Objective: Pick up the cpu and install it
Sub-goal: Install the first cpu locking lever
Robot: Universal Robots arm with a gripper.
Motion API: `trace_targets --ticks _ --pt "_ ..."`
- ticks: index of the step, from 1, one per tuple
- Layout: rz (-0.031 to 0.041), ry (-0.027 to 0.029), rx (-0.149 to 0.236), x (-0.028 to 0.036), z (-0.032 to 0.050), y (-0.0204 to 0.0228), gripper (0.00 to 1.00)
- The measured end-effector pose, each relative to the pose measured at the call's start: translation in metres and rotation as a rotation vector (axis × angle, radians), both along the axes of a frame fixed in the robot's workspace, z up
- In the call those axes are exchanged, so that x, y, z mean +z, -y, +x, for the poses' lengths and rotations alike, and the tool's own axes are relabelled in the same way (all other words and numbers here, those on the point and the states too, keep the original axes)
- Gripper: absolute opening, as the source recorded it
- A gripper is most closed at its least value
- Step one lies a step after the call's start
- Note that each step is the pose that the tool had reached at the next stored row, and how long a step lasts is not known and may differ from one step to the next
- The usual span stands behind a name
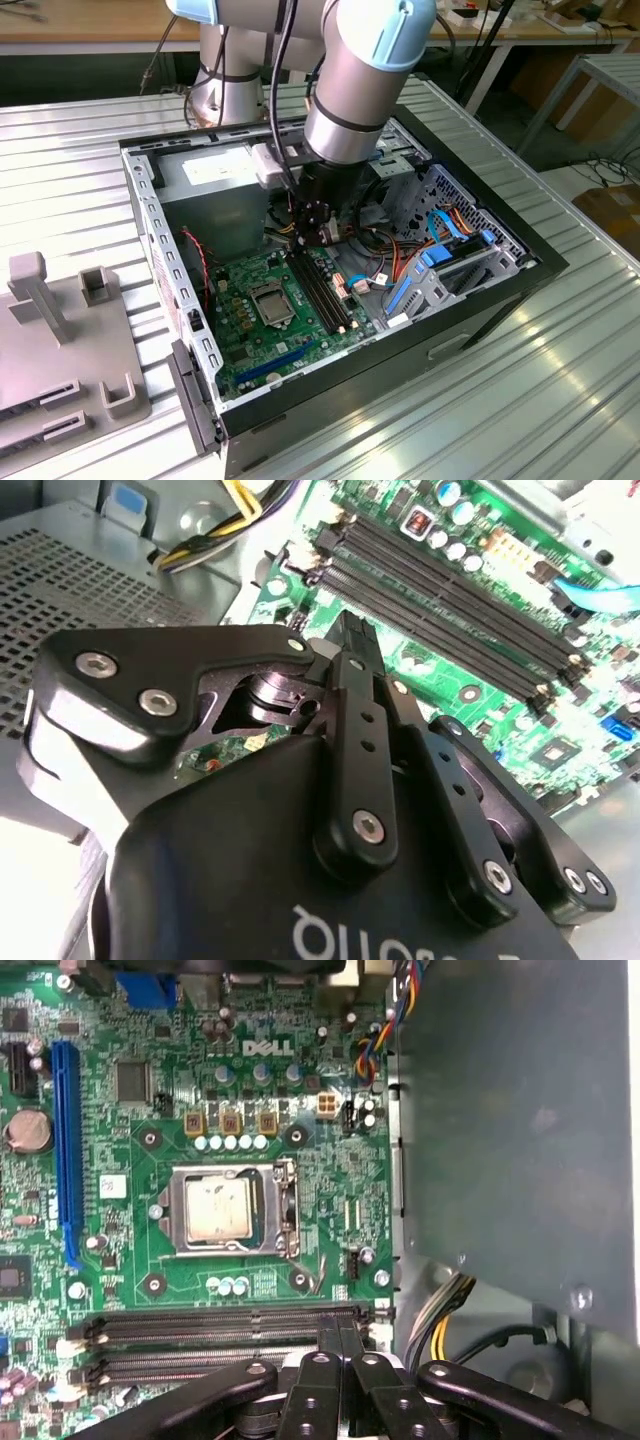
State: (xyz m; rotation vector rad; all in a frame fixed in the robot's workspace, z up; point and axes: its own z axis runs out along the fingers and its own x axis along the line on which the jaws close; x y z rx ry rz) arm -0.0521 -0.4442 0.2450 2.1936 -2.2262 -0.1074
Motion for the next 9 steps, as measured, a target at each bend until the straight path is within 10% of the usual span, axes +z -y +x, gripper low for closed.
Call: trace_targets --ticks 9 --pt "-0.0154 0.0036 0.000 0.0001 -0.0120 -0.0093 0.11"
